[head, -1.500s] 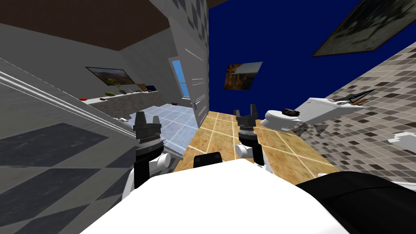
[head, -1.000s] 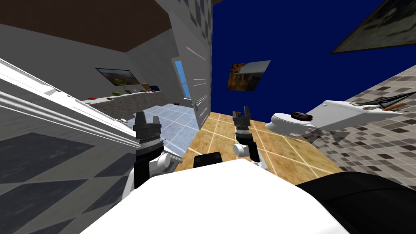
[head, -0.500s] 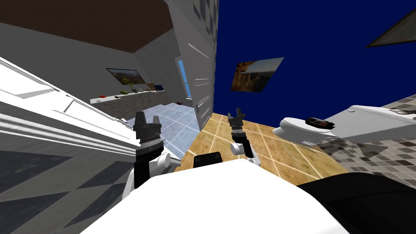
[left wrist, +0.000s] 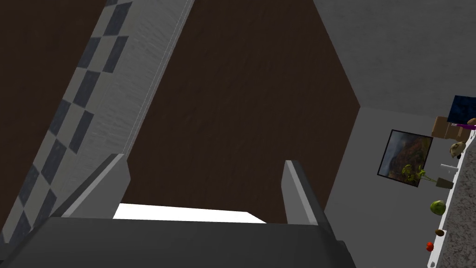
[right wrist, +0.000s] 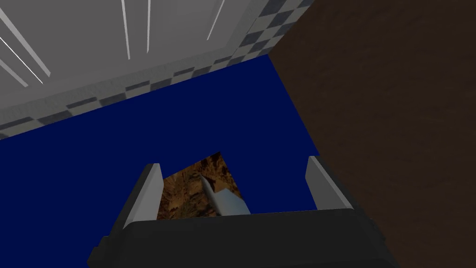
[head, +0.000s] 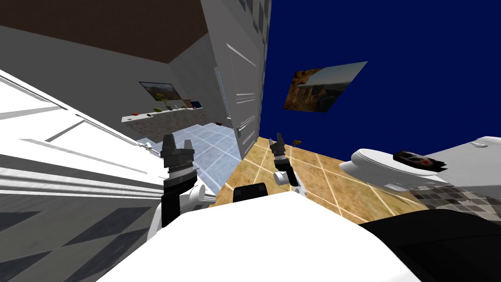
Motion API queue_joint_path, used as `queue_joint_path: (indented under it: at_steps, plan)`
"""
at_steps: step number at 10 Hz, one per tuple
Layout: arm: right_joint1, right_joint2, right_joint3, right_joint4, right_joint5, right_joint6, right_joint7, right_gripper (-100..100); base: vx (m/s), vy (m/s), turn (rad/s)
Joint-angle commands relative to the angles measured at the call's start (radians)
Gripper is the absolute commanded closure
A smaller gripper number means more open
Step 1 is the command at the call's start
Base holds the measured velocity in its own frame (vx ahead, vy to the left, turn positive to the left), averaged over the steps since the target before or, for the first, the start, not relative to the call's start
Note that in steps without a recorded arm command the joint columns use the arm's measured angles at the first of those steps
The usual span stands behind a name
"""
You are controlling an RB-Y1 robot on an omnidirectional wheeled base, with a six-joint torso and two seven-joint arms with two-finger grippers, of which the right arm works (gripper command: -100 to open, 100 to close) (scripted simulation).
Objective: Push the door open
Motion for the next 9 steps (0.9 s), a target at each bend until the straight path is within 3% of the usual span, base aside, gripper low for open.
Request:
queue_joint_path:
  at_steps: [1,9]
  plan:
    - [-0.020,-0.005,0.016,0.040,0.002,0.005,0.002,-100,0.092,-0.053,0.134]
    - [-0.123,-0.017,0.106,0.233,0.017,0.041,0.021,-100,0.137,-0.103,0.150]
